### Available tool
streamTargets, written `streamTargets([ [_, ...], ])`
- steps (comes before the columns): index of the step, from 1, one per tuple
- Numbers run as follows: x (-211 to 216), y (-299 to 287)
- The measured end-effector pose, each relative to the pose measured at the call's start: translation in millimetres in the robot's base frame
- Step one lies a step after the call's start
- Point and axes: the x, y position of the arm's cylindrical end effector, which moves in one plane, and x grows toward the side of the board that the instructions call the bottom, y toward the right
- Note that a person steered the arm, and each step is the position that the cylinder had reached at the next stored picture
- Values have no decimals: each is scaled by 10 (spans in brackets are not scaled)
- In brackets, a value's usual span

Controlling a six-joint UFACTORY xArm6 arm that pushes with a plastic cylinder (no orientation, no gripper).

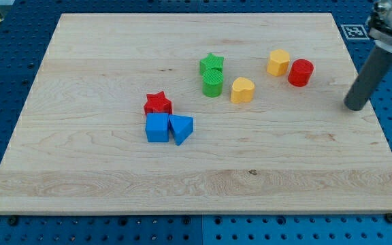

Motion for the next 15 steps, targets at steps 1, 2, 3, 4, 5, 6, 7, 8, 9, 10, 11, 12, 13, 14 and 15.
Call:
streamTargets([
  [1, 0, 283],
  [2, 0, 472],
  [3, -144, 670],
  [4, -822, 519],
  [5, -1158, 316],
  [6, -1158, 288],
  [7, -1158, 248],
  [8, -1158, 112],
  [9, -1171, -134],
  [10, -1171, -139],
  [11, -1175, -294],
  [12, -1113, -548],
  [13, -1095, -826],
  [14, -1093, -1011],
  [15, -1085, -1176],
])
